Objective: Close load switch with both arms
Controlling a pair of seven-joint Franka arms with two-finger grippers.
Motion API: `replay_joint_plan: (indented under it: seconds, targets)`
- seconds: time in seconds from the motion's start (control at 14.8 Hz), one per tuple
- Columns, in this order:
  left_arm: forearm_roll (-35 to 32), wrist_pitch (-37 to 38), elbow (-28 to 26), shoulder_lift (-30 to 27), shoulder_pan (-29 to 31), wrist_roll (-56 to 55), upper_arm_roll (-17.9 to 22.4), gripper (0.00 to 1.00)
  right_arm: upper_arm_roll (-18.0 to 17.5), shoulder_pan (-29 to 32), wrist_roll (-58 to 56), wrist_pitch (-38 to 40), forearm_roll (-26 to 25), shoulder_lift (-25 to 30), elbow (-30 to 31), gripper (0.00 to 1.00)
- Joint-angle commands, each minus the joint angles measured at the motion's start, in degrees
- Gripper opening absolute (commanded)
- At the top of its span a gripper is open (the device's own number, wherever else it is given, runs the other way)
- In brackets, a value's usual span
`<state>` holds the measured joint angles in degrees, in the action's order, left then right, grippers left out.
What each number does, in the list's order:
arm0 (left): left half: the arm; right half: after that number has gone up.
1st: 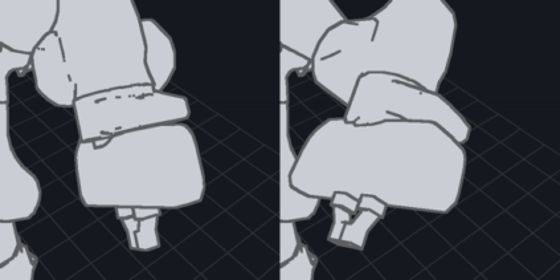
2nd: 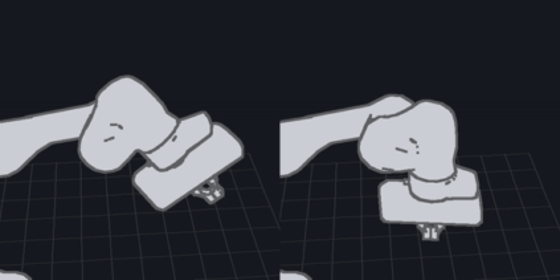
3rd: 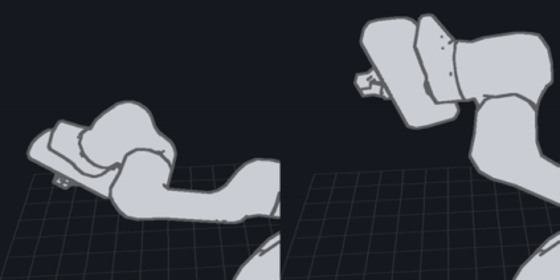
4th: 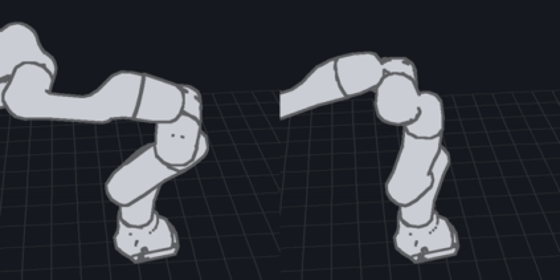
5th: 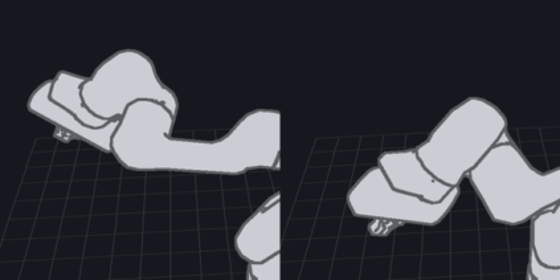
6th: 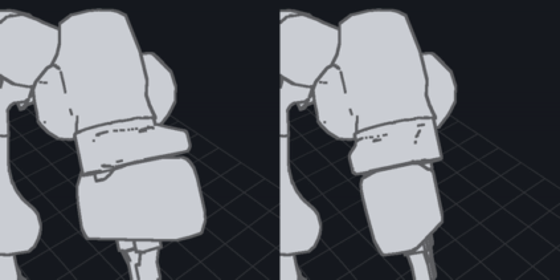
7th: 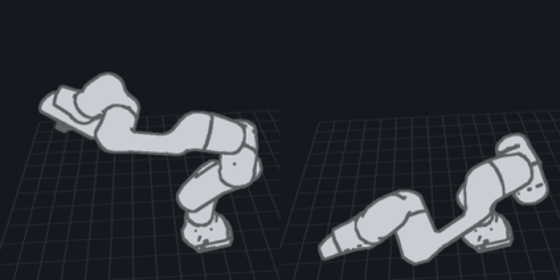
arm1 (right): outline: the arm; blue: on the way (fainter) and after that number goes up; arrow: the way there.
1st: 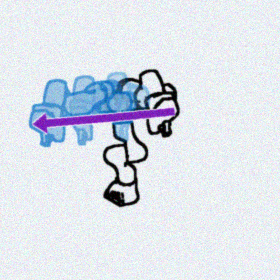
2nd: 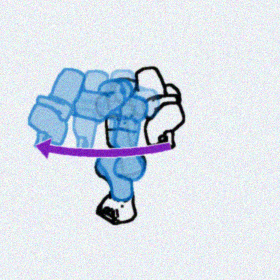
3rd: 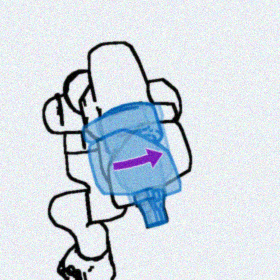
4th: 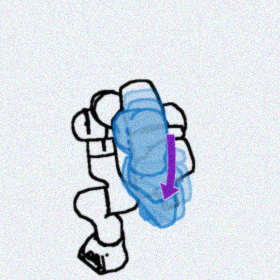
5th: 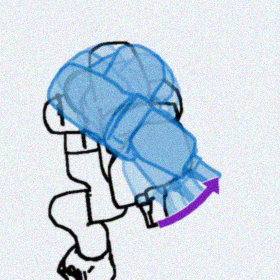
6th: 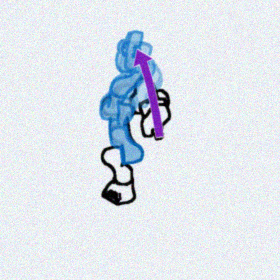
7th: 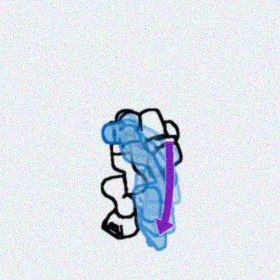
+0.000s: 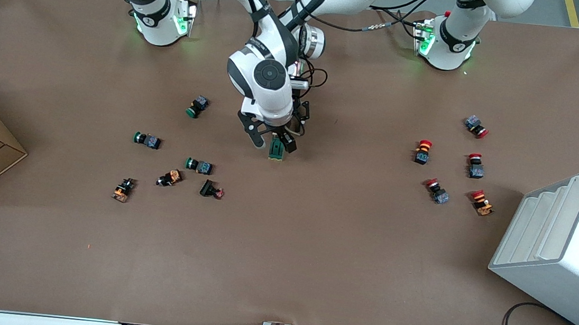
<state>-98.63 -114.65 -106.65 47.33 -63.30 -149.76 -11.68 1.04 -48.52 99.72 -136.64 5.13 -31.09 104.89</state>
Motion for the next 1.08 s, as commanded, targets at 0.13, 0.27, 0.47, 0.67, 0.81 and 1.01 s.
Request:
replay_joint_plan:
  seconds: [0.13,0.27,0.47,0.67,0.81,1.01]
  targets:
    - [-1.4,0.5,1.7,2.9,-1.2,-1.3,0.3,0.98,0.3,-2.0,3.1,-0.8,0.5,-2.0,-0.1,1.0]
    - [-1.4,0.6,1.7,2.9,-1.2,-1.3,0.3,0.98,0.3,-2.5,3.1,-1.6,0.6,-2.7,-0.2,1.0]
    - [-1.5,1.2,1.7,3.6,-1.2,-1.3,0.3,0.98,0.3,-2.6,3.8,-1.9,0.5,-3.4,-0.7,1.0]
    - [-1.5,1.3,1.9,3.6,-1.2,-1.3,0.3,0.98,0.4,-2.5,3.7,-2.1,0.5,-3.6,-1.4,1.0]
    - [-1.5,1.3,2.1,3.6,-1.2,-1.3,0.3,0.98,0.4,-2.4,3.7,-2.1,0.2,-4.0,-2.0,1.0]
    - [-1.4,2.2,2.0,3.6,-1.2,-1.3,0.1,0.98,0.4,-2.0,3.4,-2.1,-0.1,-4.6,-2.9,1.0]
